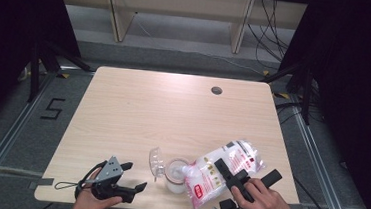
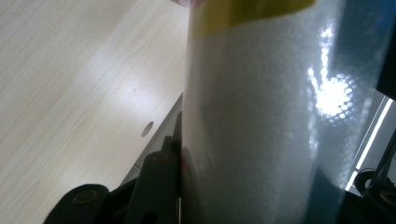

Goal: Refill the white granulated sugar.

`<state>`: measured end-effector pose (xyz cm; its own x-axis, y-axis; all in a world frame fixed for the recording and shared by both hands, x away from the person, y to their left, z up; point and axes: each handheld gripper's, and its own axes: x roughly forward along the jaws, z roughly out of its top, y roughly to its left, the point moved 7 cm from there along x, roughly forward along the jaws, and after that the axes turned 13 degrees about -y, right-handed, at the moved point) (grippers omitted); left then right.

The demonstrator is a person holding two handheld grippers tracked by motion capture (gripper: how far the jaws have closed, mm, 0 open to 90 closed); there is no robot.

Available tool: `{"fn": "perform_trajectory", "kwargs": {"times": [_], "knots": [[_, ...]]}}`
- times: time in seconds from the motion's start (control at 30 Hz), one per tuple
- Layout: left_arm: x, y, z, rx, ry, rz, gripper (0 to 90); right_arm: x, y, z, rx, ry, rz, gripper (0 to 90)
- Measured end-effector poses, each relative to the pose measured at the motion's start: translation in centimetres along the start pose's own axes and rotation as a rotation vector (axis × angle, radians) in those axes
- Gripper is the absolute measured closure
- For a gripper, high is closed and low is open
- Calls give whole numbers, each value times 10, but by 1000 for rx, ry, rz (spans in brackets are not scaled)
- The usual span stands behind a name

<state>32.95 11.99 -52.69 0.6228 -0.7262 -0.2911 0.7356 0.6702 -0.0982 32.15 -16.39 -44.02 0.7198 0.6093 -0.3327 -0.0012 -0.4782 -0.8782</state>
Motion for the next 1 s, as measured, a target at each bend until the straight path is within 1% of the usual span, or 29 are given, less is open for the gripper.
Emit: {"fn": "perform_trajectory", "kwargs": {"times": [0.07, 0.13, 0.2, 0.23, 0.3, 0.37, 0.4, 0.43, 0.47, 0.5, 0.6, 0.67, 0.87, 0.9, 1.0], "knots": [[0, 0, 0, 4, 1, -1, 169, 0, 0, 0, -1, 1, -1, 704], [0, -2, -1, -22, 1, 7, 169, -1, -2, -1, -13, 7, 2, 704], [0, -1, 0, -9, 1, 3, 169, -2, -2, -1, -19, 10, 3, 704], [0, 0, 0, 5, 0, -1, 169, -2, -2, -1, -18, 11, 2, 704], [0, 0, 0, 6, 0, -2, 169, -2, -2, -1, -17, 9, 3, 705], [0, 0, 0, 4, 2, -1, 169, -1, -2, -2, -16, 10, 5, 705], [1, -1, 0, -6, -3, 1, 169, -1, -1, -2, -17, 9, 6, 705], [0, 0, 0, 4, 4, -1, 169, -1, -1, -1, -16, 9, 6, 705], [0, -2, 0, -18, 0, 6, 169, -1, -1, -1, -14, 8, 7, 705], [0, -1, 0, -11, 0, 4, 169, -1, -1, -1, -17, 7, 6, 706], [0, -2, 0, -20, 1, 6, 169, -1, -2, -1, -16, 6, 4, 706], [0, -1, 0, -11, 1, 3, 169, -2, -2, -1, -15, 7, 3, 706], [0, -2, 0, -18, 0, 8, 169, -3, -2, -2, -7, 7, -5, 707], [0, -2, 0, -13, 0, 5, 169, -3, -2, -2, -8, 7, -4, 707], [0, -2, 0, -19, 1, 7, 169, -3, -2, -2, -8, 8, -4, 708]]}}
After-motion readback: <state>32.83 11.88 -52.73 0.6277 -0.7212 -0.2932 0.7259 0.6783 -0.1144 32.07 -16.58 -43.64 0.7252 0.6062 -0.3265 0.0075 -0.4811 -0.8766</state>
